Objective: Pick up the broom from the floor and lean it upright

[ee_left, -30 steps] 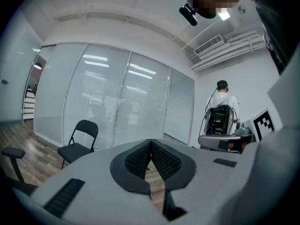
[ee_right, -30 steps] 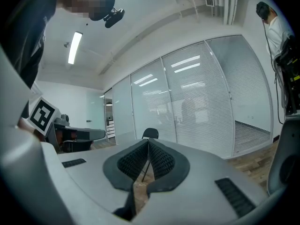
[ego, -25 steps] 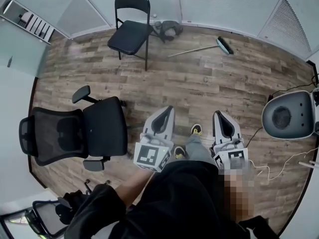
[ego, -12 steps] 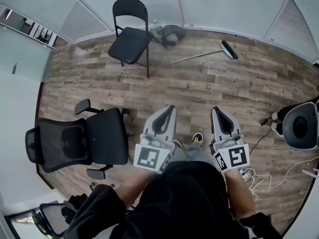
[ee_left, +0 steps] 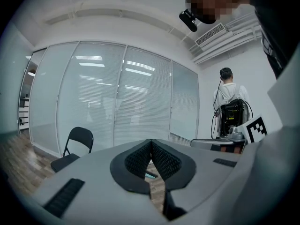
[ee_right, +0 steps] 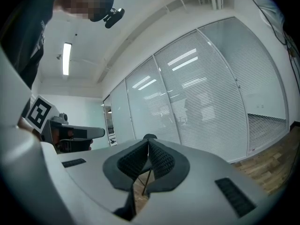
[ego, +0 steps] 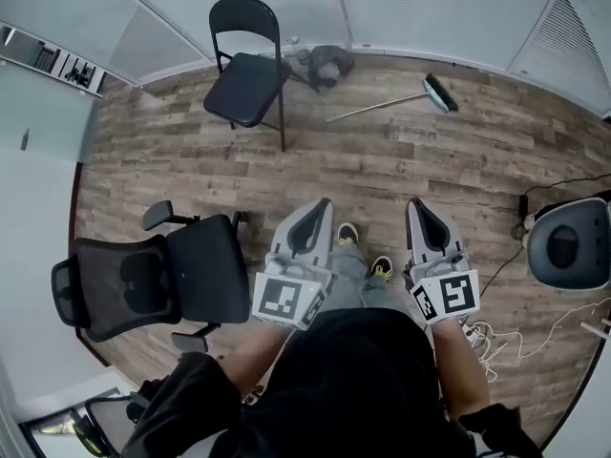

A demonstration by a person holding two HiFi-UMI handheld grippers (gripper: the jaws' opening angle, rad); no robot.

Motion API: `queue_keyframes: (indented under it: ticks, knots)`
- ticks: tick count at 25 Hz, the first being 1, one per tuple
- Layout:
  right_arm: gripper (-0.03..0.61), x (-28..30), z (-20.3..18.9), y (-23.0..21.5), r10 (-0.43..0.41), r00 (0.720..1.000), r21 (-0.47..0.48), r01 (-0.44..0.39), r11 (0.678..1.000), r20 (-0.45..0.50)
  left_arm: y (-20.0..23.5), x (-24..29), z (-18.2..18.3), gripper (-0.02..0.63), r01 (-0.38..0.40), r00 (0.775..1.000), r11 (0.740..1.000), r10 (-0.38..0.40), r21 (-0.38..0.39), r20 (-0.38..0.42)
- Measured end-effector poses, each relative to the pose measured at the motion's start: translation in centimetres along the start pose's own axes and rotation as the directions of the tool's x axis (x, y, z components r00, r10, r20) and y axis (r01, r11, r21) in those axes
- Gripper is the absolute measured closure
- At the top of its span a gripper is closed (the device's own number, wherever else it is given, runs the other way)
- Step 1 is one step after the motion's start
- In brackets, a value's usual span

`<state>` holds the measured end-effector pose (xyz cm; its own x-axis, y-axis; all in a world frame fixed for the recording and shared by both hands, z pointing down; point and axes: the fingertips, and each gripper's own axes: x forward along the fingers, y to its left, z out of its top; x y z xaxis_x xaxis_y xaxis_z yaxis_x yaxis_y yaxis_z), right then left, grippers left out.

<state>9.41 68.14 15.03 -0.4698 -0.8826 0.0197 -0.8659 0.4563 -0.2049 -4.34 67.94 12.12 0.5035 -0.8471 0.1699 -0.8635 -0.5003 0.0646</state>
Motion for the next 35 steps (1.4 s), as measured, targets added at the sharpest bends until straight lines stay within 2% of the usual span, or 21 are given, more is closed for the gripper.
queue_keyframes:
  ticks: [13, 23, 35]
  knots:
    - [0.56, 10.3, 2.3, 0.1, -0.042, 0.999, -0.082, 0.04, 0.996, -0.019, 8.2, 7.2, 2.0, 0.594, 0.093, 0.995, 0.995, -0.091, -0.037, 0.042]
    - [0.56, 17.5, 2.7, 1.8, -0.058, 0.998, -0.113, 0.057, 0.992, -0.013, 14.9, 9.8, 3.1, 0.594, 0.129, 0.99, 0.99, -0.124, -0.063, 0.071]
    - [0.56, 20.5, 1.4, 1.9, -0.069, 0.996, -0.106, 0.062, 0.992, -0.063, 19.0, 11.4, 3.3, 0.594, 0.104, 0.993, 0.991, -0.098, -0.085, 0.073]
